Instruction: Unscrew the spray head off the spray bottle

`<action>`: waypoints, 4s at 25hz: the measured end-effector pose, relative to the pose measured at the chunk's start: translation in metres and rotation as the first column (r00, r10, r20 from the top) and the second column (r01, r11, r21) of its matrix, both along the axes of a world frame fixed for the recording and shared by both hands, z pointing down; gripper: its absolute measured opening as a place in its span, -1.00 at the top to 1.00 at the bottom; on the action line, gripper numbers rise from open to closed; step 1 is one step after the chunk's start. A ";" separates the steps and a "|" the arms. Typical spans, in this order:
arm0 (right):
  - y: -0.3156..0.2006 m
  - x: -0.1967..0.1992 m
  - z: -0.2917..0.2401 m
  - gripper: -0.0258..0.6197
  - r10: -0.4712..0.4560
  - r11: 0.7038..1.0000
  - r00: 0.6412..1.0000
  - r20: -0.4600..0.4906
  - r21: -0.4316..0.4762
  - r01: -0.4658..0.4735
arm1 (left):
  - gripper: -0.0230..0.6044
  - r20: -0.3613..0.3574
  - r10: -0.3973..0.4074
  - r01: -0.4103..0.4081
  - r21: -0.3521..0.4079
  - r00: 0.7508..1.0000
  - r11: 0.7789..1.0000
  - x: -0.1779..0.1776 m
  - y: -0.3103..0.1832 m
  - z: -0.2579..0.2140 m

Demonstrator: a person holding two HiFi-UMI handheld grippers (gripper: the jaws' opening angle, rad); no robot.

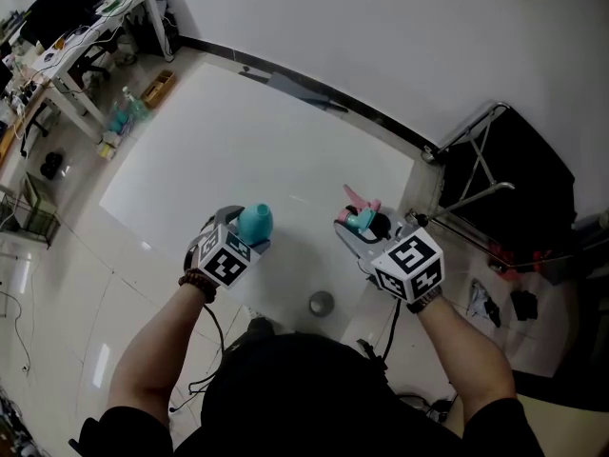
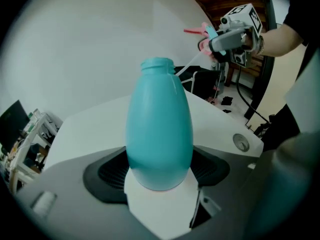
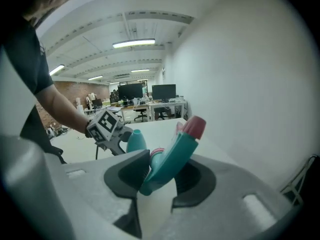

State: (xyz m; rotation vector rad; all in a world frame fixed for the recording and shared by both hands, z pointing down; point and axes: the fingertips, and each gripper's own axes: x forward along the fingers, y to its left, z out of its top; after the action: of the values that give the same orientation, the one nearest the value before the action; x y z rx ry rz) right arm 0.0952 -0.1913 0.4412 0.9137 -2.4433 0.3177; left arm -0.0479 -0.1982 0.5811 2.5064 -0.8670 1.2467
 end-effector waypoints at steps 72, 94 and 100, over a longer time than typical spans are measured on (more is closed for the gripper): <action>0.044 -0.041 0.178 0.01 -0.086 0.996 0.958 -0.274 -0.056 0.073 | -0.49 -0.067 0.003 0.000 0.046 0.998 0.999 0.039 0.026 0.035; 0.055 -0.048 0.121 0.04 -0.058 0.998 0.986 -0.159 0.021 0.062 | -0.30 -0.195 -0.159 0.175 0.069 0.968 0.982 0.029 0.066 -0.004; 0.057 -0.046 0.099 0.23 -0.025 0.998 0.995 -0.101 0.046 0.030 | -0.12 -0.260 -0.201 0.227 0.072 0.944 0.971 0.031 0.074 -0.034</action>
State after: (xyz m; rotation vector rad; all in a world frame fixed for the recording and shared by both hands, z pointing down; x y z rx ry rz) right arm 0.0495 -0.1341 0.5405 0.8939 -2.3778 0.1994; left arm -0.0169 -0.1238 0.5473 2.4917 -1.1245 0.8149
